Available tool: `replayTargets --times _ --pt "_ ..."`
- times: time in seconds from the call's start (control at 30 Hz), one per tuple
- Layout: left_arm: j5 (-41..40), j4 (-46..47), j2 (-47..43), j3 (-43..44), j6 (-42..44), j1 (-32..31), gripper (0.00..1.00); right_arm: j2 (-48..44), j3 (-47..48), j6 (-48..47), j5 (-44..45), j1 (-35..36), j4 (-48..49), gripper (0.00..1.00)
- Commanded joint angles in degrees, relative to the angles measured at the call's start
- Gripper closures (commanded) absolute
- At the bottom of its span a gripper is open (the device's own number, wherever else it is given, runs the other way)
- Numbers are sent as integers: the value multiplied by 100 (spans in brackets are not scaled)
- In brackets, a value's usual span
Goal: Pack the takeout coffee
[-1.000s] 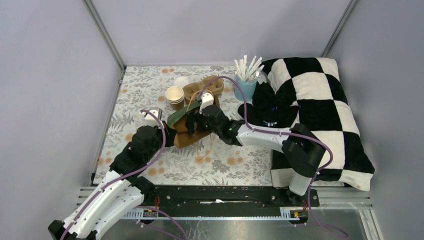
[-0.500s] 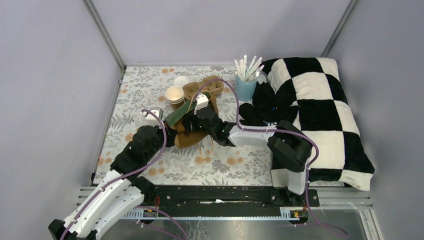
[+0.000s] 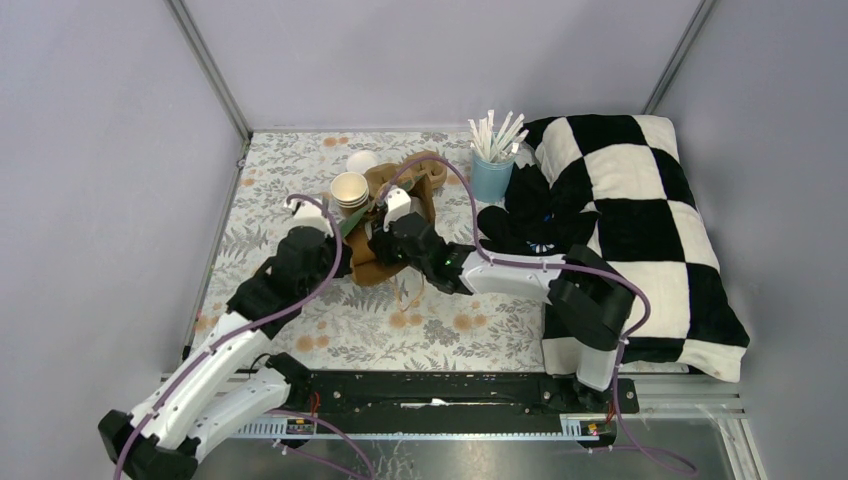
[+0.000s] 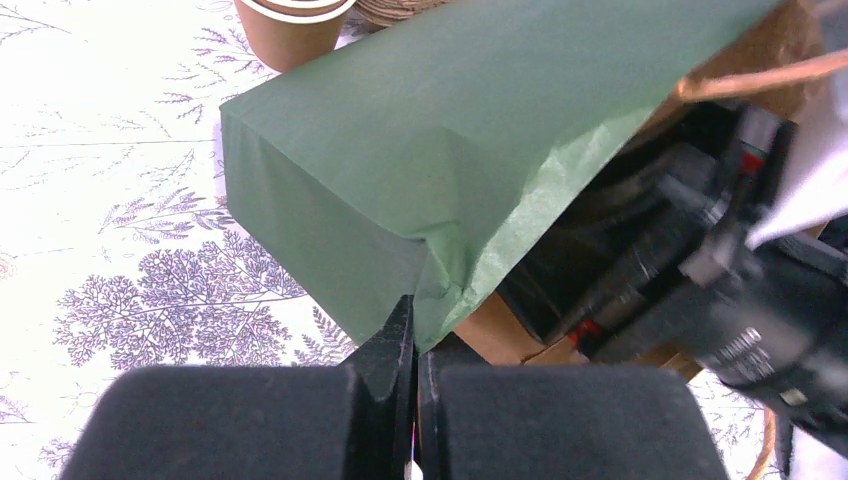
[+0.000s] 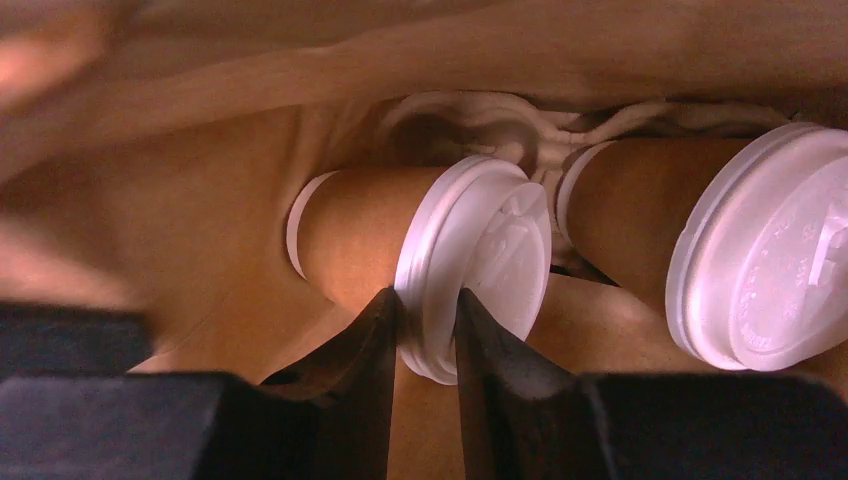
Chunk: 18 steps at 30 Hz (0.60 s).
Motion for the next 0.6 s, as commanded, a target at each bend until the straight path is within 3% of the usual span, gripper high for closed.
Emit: replayTargets --times 0.0,0.33,0.57 --pt "-267 -147 325 478 -352 -11 100 -596 -8 -311 3 201 -316 81" --pt "-460 -683 594 700 -862 -12 100 -1486 280 -965 497 432 -1682 83" --pt "-706 -1074 952 1052 -1007 -7 100 -2160 734 -1367 372 482 -2582 83"
